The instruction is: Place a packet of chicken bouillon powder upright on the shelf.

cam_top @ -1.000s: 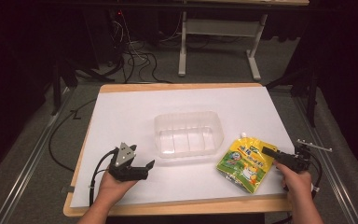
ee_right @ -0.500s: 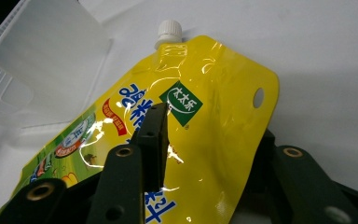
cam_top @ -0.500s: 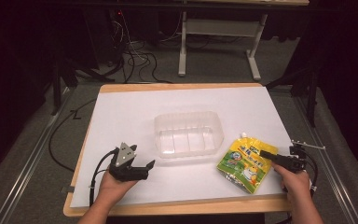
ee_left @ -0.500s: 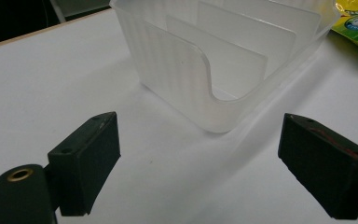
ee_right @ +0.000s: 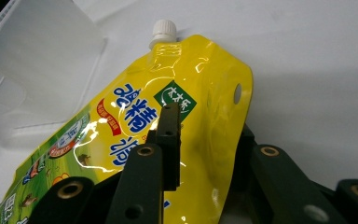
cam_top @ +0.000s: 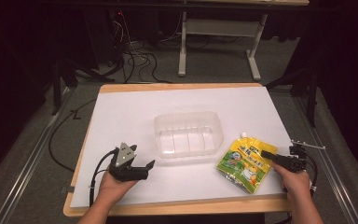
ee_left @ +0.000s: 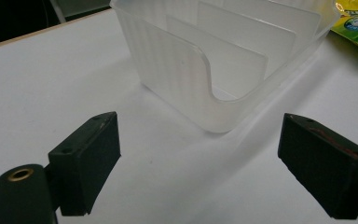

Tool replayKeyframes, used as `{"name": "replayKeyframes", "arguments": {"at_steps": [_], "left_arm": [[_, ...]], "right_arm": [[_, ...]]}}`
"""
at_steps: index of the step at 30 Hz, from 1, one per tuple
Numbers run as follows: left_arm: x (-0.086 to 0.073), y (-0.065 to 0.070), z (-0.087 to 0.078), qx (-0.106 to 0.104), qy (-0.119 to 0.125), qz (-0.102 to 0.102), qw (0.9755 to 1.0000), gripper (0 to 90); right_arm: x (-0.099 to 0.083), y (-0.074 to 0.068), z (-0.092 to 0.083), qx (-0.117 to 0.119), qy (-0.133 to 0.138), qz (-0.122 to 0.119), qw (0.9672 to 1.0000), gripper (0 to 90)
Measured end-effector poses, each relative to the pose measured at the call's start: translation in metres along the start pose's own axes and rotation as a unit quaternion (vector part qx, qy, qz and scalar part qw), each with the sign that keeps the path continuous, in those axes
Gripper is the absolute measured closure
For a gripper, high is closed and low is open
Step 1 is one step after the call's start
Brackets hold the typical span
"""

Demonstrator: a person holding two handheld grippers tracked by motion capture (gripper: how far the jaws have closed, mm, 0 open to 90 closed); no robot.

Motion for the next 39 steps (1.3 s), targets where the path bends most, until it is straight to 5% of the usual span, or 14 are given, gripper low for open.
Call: {"name": "replayKeyframes", "arguments": {"at_steps": [12, 18, 24, 29, 31, 32, 33, 34, 37, 39], "left_arm": [[0.0, 0.0, 0.0, 0.0, 0.002, -0.001, 1.0, 13.8], [0.001, 0.0, 0.0, -0.002, 0.003, -0.004, 1.0, 14.1], [0.001, -0.001, -0.003, -0.004, 0.007, -0.006, 0.9999, 14.4], [0.001, 0.0, -0.004, -0.012, 0.011, -0.008, 0.9998, 16.1], [0.001, 0.0, -0.004, -0.014, 0.011, -0.012, 0.9998, 16.7], [0.001, -0.001, -0.003, -0.014, 0.012, -0.012, 0.9998, 16.7], [0.002, -0.001, -0.002, -0.015, 0.011, -0.013, 0.9997, 16.8], [0.002, -0.001, -0.002, -0.016, 0.01, -0.013, 0.9997, 16.8], [0.002, 0.001, -0.001, -0.018, 0.009, -0.011, 0.9997, 17.5], [0.002, 0.002, 0.0, -0.018, 0.01, -0.011, 0.9997, 17.9]], "right_arm": [[0.002, -0.007, -0.007, -0.013, 0.022, -0.023, 0.9994, 90.0], [0.007, -0.028, -0.021, -0.005, 0.062, -0.053, 0.9966, 90.0], [0.012, -0.06, -0.04, 0.008, 0.102, -0.094, 0.9903, 90.0], [0.016, -0.09, -0.06, 0.008, 0.148, -0.141, 0.9788, 90.0], [0.019, -0.106, -0.073, -0.011, 0.181, -0.174, 0.9679, 90.0], [0.019, -0.106, -0.073, -0.011, 0.181, -0.174, 0.9679, 90.0], [0.021, -0.114, -0.081, -0.024, 0.201, -0.194, 0.9599, 90.0], [0.021, -0.114, -0.081, -0.024, 0.201, -0.194, 0.9599, 90.0], [0.021, -0.117, -0.089, -0.061, 0.231, -0.209, 0.9482, 90.0], [0.019, -0.11, -0.089, -0.08, 0.241, -0.207, 0.9448, 90.0]]}}
Point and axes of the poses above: each handheld gripper's, and its own axes: z roughly forward along the jaws, x roughly out of its top, y roughly to its right, the point moved 2 cm from there along z, roughly forward along the jaws, and after that the axes turned 10 degrees about -y, right-handed, at the moved point
